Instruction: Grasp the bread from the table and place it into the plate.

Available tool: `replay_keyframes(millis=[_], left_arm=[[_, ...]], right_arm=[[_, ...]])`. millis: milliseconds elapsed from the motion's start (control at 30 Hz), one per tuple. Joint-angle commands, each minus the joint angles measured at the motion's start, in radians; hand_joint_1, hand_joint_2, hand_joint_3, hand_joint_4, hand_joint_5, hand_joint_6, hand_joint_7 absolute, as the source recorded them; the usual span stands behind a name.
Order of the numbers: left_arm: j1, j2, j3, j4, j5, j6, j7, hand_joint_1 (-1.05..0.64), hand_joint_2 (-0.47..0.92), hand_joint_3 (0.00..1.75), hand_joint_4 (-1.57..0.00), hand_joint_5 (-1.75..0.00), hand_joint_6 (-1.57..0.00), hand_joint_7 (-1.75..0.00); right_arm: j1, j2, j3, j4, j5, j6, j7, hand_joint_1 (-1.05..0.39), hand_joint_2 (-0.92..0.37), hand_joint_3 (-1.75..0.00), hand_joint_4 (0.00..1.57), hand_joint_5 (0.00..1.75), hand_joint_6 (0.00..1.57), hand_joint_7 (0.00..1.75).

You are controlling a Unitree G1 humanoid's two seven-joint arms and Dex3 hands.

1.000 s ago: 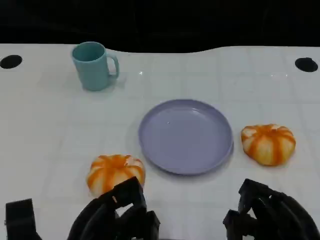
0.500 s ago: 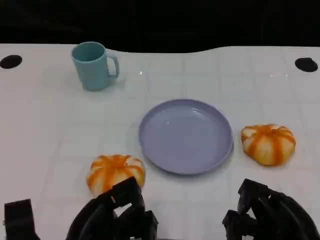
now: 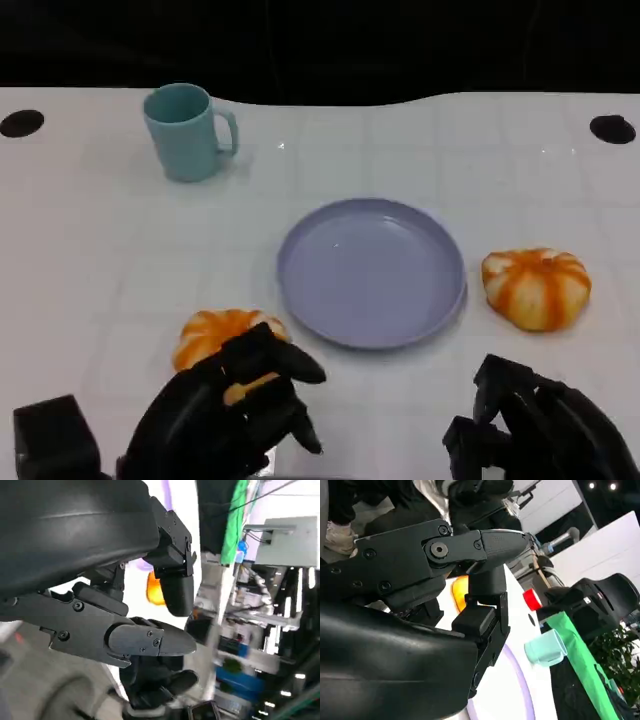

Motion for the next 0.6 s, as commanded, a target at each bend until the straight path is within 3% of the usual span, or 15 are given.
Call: replay_keyframes(millis=[33, 333, 500, 600], left_arm=[[-0.008, 0.049, -0.002, -0.072, 0.089, -0.018, 0.062, -0.66, 0.92, 0.24, -0.36, -1.35, -0.34, -0.67], [-0.035, 0.163, -0.007, -0.225, 0.345, -0.003, 0.165, -0.59, 0.92, 0.07, -0.34, -1.12, -0.34, -0.49], [-0.031, 0.233, -0.021, -0.335, 0.553, 0.051, 0.208, -0.57, 0.89, 0.00, -0.33, -0.94, -0.43, -0.17], [-0.030, 0.255, -0.036, -0.373, 0.691, 0.063, 0.244, -0.60, 0.90, 0.00, -0.39, -0.80, -0.48, -0.06]], right_arm=[[-0.009, -0.004, -0.006, 0.010, 0.005, -0.015, 0.009, -0.72, -0.92, -0.23, 0.88, 1.61, 0.78, 1.37], [-0.009, -0.004, 0.003, 0.008, -0.005, -0.023, 0.007, -0.73, -0.92, -0.24, 0.90, 1.61, 0.80, 1.37], [-0.008, -0.002, 0.004, 0.003, 0.000, -0.017, 0.002, -0.73, -0.92, -0.24, 0.89, 1.62, 0.80, 1.37], [-0.014, -0.003, 0.002, 0.012, 0.000, -0.018, 0.004, -0.73, -0.92, -0.24, 0.89, 1.63, 0.79, 1.37]])
